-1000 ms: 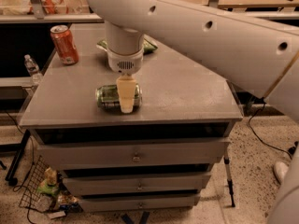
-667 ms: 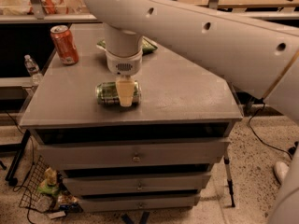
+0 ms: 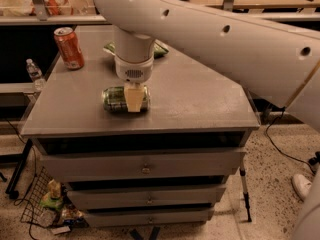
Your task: Place green can upright
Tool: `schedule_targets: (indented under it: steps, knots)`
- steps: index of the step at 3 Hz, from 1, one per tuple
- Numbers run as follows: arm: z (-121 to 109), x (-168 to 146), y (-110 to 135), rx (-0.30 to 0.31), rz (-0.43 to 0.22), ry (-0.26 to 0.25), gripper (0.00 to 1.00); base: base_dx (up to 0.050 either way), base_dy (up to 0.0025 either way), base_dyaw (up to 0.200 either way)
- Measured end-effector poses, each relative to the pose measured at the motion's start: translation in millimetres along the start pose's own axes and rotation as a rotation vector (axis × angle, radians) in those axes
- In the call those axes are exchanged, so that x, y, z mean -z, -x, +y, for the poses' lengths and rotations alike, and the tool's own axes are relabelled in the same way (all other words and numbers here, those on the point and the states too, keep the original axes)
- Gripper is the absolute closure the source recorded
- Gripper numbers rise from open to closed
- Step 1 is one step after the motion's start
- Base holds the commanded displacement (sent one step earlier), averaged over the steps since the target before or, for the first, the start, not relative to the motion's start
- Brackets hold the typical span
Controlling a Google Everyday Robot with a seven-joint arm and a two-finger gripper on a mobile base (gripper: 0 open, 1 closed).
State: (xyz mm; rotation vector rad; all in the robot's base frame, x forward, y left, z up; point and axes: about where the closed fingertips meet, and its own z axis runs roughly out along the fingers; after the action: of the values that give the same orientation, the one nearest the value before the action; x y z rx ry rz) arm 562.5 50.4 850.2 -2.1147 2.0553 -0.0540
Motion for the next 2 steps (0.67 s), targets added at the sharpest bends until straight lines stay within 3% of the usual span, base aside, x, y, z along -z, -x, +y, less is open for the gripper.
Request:
schedule_targets:
  steps: [1, 2]
  knots:
    - [-6, 12, -2, 0.007, -0.063, -0.011, 1.00, 0.000, 0.00000, 0.000]
    - [-18, 45, -6, 0.021, -0.149, -0.063, 1.00, 0.000, 0.00000, 0.000]
